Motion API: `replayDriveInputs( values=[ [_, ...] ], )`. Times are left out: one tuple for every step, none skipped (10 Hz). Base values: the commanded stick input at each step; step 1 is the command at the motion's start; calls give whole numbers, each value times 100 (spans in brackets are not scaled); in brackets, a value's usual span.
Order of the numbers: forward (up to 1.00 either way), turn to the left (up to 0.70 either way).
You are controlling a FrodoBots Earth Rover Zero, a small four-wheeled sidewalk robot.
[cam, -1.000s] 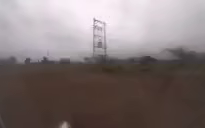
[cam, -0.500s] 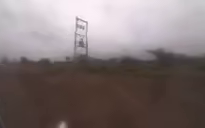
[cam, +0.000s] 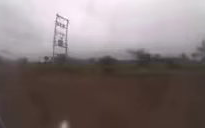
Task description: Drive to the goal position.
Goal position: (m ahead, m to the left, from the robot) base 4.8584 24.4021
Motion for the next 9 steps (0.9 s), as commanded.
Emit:
replayDriveInputs(
  values=[
    [70,0],
    [70,0],
    [70,0],
    [70,0],
    [70,0],
    [70,0],
    [70,0],
    [70,0],
    [70,0]
  ],
)
